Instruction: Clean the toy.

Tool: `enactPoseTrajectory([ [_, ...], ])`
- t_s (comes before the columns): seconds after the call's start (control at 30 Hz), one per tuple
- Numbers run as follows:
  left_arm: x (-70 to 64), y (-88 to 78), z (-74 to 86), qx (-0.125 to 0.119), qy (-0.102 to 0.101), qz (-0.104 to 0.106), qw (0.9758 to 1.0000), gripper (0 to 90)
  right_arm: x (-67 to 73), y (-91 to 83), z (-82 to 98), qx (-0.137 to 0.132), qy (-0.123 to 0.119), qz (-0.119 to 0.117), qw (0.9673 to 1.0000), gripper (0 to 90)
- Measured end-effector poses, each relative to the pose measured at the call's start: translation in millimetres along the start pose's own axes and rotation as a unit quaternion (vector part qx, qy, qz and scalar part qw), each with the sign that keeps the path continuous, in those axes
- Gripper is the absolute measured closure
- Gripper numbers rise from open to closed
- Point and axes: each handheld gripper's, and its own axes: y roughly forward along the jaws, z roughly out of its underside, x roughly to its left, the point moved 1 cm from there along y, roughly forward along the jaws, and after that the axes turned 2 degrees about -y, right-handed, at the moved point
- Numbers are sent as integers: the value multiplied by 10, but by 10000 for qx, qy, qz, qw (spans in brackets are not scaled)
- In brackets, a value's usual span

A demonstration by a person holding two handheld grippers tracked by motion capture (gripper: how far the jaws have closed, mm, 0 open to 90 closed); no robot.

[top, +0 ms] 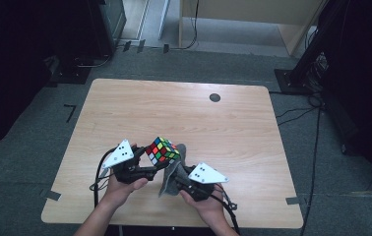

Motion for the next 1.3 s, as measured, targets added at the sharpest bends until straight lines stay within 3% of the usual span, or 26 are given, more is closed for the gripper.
enactPoseTrajectory([
  [0.07,7,-6,8,-4,-27,9,10000,340,-22,-6,-20,13,-95,75,9999,702],
  [0.17,6,11,25,41,-14,-1,10000,340,-155,-71,-53,-251,279,241,9990,704],
  [0.2,8,18,26,53,-20,-2,10000,340,-167,-76,-49,-245,293,233,9990,703],
  [0.3,12,25,23,48,-25,-2,10000,339,-118,-44,-23,-153,174,104,9997,697],
  [0.33,16,22,20,29,-33,-15,10000,340,-35,12,6,32,-26,-65,10000,692],
  [0.4,46,-8,11,-9,-78,-125,9999,340,3,46,20,157,-115,-241,9995,694],
  [0.47,64,-22,9,-21,-87,-180,9998,339,-7,45,19,154,-141,-247,9995,697],
  [0.6,173,-73,13,-67,-252,-401,9989,339,-321,-41,15,49,158,468,9988,700],
  [0.63,173,-73,13,-67,-252,-401,9989,339,-321,-41,15,49,158,468,9988,700],
  [0.67,197,-81,13,-95,-307,-429,9986,339,-489,-77,52,84,287,848,9959,699],
  [0.73,201,-81,11,-105,-311,-432,9985,339,-616,-101,98,123,412,1026,9938,695],
  [0.83,193,-71,10,-98,-294,-434,9986,339,-703,-104,133,179,389,1093,9931,652],
  [1.0,185,-56,8,-58,-246,-448,9987,339,-750,-101,138,144,497,1010,9935,487],
  [1.17,200,-63,-1,-61,-300,-499,9983,339,-761,-151,75,32,419,1134,9927,352],
  [1.3,227,-73,-10,-76,-388,-520,9979,339,-732,-202,-2,-177,264,1037,9941,298],
])
